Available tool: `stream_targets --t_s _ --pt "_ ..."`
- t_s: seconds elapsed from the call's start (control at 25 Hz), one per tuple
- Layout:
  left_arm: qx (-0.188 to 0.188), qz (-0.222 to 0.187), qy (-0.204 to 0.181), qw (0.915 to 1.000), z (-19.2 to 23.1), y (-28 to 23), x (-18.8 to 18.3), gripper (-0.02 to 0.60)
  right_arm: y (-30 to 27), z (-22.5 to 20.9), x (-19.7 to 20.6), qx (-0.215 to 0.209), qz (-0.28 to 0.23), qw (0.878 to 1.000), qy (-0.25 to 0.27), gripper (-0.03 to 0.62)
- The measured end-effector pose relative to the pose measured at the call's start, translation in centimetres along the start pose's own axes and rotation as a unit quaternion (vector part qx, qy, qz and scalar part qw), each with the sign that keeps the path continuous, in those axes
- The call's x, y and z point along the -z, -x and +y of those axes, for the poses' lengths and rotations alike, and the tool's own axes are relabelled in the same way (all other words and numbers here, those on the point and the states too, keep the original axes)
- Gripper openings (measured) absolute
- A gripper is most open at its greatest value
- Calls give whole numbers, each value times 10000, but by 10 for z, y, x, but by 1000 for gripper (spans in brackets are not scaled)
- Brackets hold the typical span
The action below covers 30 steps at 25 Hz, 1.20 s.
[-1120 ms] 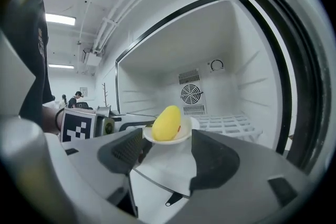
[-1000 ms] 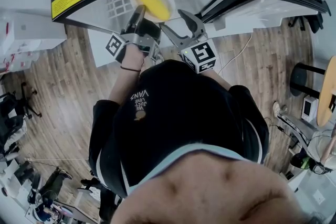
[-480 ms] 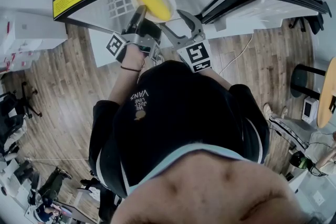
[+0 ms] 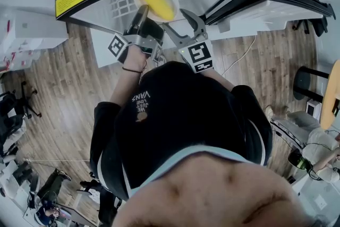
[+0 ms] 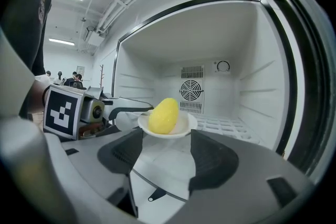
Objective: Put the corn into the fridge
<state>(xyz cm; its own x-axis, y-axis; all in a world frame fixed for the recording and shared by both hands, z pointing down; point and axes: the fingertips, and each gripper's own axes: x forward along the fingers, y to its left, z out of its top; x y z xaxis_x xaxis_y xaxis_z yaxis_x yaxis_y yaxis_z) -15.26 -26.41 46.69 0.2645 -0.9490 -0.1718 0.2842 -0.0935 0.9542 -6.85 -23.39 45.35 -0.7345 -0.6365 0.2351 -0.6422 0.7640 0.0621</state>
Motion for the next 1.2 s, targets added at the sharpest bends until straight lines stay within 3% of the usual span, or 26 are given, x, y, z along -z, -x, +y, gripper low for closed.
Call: stream_targets --t_s 1.2 --pt "43 -27 241 9997 4 14 -15 114 -36 -11 -5 64 172 9998 100 284"
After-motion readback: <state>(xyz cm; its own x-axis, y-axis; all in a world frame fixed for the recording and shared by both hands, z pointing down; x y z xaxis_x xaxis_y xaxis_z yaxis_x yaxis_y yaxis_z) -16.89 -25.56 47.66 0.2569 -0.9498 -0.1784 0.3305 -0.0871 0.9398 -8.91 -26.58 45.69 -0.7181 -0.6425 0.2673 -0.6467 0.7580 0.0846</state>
